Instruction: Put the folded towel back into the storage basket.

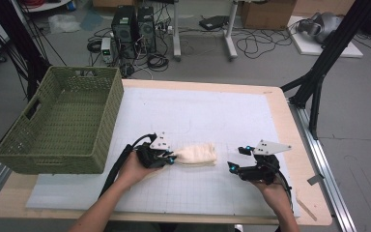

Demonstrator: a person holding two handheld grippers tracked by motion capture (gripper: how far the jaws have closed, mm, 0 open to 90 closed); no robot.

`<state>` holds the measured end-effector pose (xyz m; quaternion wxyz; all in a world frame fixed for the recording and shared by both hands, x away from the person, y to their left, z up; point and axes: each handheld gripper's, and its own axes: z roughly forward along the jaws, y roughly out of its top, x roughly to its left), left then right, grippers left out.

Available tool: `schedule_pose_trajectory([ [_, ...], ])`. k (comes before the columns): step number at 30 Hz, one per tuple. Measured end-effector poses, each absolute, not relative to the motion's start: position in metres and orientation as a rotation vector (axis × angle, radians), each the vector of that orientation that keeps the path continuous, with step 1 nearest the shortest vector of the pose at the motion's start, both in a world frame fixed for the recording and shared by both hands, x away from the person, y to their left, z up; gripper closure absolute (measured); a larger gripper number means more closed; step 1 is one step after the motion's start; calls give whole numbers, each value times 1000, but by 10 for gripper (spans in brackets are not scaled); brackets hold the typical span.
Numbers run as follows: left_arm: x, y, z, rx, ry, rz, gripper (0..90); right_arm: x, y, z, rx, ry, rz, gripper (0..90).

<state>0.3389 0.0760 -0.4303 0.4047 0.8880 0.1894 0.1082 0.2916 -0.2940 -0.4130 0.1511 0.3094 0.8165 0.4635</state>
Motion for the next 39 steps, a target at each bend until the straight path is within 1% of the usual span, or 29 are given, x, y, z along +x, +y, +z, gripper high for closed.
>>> schedule_pose_trajectory([
  [23,331,101,-393,2132,517,310,804,292,-295,-413,881,2340,1347,272],
  [28,330,106,-380,2115,514,323,803,292,-294,-413,877,2344,1349,271],
  [33,330,112,-367,2112,513,341,803,292,-295,-414,886,2334,1358,232],
  [39,330,119,-355,2099,519,357,803,292,-296,-415,898,2325,1366,209],
])
